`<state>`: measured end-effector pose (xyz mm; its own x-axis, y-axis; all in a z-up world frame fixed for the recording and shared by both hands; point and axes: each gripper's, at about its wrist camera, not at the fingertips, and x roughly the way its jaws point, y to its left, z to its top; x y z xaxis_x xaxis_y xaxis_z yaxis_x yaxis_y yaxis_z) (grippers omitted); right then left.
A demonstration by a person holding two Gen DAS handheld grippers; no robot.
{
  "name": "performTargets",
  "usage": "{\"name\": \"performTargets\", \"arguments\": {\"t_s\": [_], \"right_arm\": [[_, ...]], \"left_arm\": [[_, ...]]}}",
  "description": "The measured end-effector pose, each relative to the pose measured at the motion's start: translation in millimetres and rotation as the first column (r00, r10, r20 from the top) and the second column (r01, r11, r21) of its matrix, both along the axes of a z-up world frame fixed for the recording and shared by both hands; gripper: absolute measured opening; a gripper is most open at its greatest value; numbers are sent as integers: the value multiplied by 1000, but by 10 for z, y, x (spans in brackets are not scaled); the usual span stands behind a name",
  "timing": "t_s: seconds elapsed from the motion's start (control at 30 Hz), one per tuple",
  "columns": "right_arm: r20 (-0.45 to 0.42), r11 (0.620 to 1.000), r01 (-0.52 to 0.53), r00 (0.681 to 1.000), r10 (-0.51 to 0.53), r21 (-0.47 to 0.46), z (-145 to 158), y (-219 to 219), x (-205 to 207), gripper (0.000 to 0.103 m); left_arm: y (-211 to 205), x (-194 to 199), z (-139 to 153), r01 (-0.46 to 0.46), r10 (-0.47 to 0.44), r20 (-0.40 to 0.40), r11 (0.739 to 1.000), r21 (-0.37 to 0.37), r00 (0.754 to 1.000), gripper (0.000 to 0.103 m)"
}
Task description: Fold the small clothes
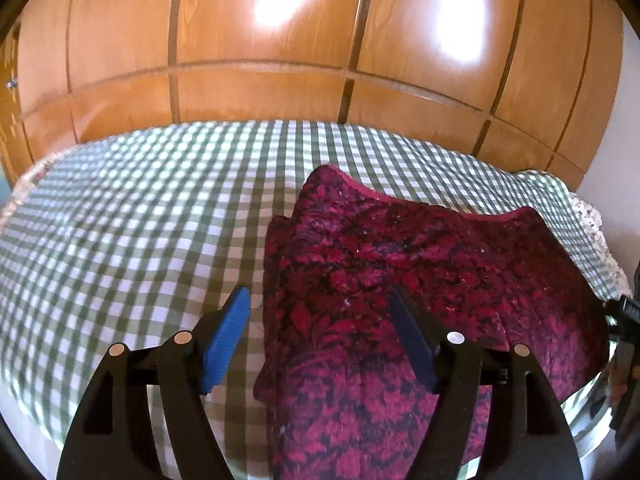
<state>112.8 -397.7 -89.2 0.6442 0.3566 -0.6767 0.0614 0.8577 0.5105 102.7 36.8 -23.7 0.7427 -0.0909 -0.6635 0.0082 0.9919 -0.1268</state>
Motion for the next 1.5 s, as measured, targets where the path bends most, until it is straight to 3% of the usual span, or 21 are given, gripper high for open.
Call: {"name": "performTargets", "arguments": {"t_s": [0.13,0.23,0.4,0.5,0.7,0.83,0.97,1.03,1.17,1.23,1.4,1.5], "right_arm": [[16,996,-22,1000,21,86,-103,42,-95,97],[6,998,-31,1000,31,61,-76,103,-104,80],[38,996,-62,997,60,71,101,153,-187,43],[100,991,-104,990,96,83,365,279,-270,36],[241,963,-268,937,251,37,923,967,-393,29],[261,927,-374,893,367,-24,1063,1608,-362,25],[233,875,-471,844,484,-113,1013,2285,-294,23],[205,841,-514,817,539,-168,936,2617,-270,22],[139,772,-574,770,622,-272,703,3150,-255,21],[110,737,-592,751,652,-326,575,3359,-296,21],[119,679,-575,717,687,-456,465,3628,-462,21],[148,657,-567,691,708,-497,462,3705,-558,19]], "left_arm": [[-106,-87,51,26,-26,25,1000,15,999,71],[-183,-100,36,52,-53,19,998,28,998,71],[-232,-76,-81,93,-93,-31,996,-9,995,71],[-241,-28,-192,111,-112,-74,994,-24,991,71],[-111,24,-232,121,-131,-94,987,-110,987,71],[62,37,-200,124,-148,-89,965,-233,985,71],[416,19,-80,113,-147,-50,898,-425,988,71],[539,-13,-22,114,-143,-27,876,-469,989,71],[787,-114,166,164,-163,54,800,-577,985,71],[816,-89,240,202,-198,74,774,-599,977,71],[613,171,267,253,-299,13,783,-568,954,71],[418,333,221,249,-326,-65,823,-511,943,71]]}}
